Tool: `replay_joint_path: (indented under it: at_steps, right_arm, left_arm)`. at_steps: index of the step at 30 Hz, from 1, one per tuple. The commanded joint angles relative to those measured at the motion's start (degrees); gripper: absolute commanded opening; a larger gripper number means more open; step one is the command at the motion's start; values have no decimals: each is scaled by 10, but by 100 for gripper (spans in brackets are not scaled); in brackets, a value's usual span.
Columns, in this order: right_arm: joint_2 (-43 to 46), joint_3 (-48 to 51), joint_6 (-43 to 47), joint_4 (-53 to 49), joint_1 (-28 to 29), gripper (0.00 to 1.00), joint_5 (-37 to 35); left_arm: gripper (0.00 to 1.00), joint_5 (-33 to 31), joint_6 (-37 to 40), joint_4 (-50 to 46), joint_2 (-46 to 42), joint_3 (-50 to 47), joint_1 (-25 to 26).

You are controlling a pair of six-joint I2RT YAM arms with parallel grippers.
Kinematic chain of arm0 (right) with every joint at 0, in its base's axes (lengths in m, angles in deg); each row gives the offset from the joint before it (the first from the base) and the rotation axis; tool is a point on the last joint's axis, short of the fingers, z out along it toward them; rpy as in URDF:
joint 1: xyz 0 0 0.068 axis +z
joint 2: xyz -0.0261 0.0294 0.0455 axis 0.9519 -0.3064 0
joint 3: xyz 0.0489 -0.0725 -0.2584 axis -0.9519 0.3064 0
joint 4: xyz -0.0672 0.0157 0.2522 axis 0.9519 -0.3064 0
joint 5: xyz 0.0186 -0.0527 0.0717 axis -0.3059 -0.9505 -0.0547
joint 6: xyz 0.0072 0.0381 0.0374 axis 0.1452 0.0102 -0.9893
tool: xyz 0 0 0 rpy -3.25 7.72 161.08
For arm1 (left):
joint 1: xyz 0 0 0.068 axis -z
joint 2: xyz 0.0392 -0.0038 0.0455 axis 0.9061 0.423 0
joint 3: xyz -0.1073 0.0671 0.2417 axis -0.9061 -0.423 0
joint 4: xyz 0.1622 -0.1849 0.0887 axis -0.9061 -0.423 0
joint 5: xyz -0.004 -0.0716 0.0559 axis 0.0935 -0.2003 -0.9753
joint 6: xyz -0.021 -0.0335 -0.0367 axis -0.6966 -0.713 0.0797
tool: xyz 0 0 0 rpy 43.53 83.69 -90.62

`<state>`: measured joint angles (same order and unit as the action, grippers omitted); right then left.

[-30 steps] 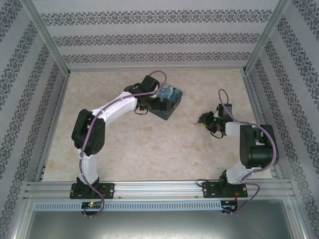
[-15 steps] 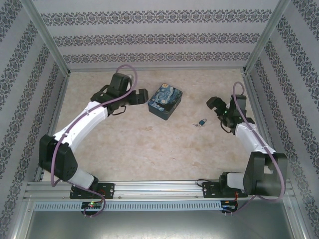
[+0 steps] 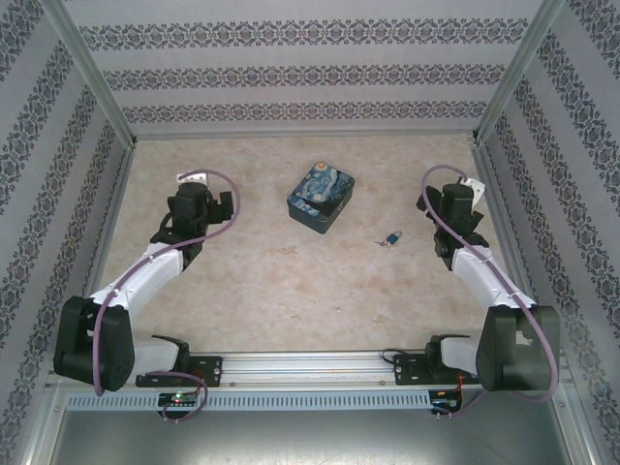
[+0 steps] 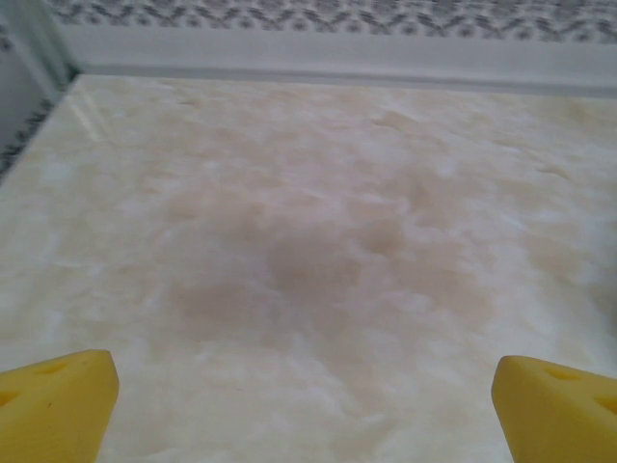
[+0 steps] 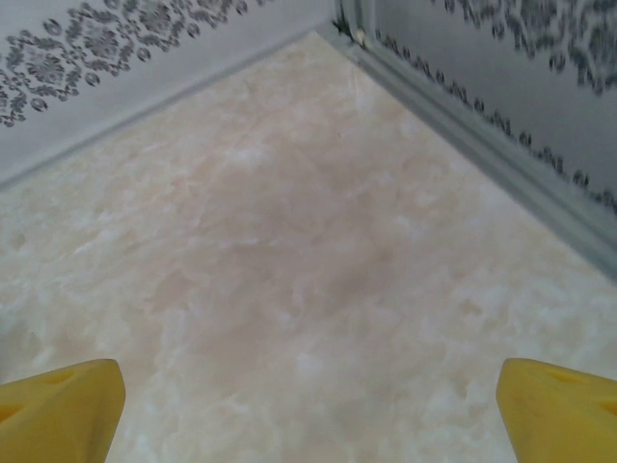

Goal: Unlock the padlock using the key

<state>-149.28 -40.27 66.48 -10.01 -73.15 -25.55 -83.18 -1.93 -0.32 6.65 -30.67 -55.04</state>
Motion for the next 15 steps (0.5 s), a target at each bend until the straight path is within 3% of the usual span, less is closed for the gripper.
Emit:
replay_joint_path:
  at_steps: [1,11,12,15]
  right_arm:
    - [-8,12,92,61,2,98,-44]
    - [-79,87,144,223,13,98,-4]
    - [-88,104,147,261,14,98,1]
    - [-110,160,173,386,27,98,20]
  left_arm:
    - [100,-13,21,89,-19,-35,-32]
    - [99,13,43,239,39,-123,-70]
    - [100,19,41,204,37,-107,-73]
    - [100,24,69,267,35,-140,-74]
